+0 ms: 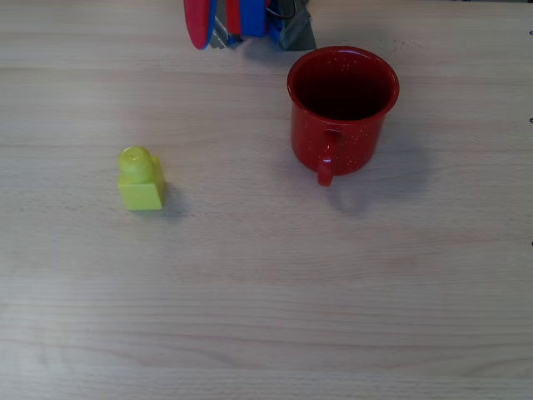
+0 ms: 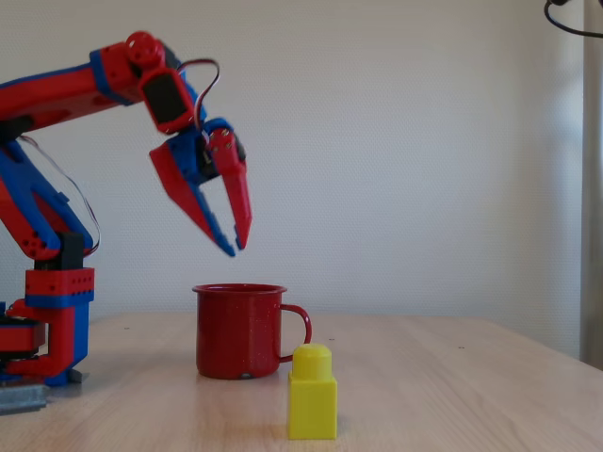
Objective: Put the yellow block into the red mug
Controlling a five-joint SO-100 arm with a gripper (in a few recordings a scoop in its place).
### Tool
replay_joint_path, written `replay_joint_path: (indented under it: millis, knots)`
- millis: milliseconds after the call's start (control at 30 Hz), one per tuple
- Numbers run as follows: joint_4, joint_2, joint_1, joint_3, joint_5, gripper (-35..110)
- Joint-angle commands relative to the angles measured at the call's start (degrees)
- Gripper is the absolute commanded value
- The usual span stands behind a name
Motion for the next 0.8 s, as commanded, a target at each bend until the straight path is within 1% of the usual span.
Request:
replay_joint_path:
  millis: [0,133,367,600,767]
  knots:
    - [2.72,-2.02,2.46,-9.40,-0.35,0]
    - [5.80,-7.12,5.80,-17.49,-1.32,0]
    - [9.40,-15.12,10.99,-27.42,-7.38,0]
    - [9.40,-21.18,14.94,-30.59,-16.44,0]
    - [5.54,-23.29,16.79,-28.04,-22.06,0]
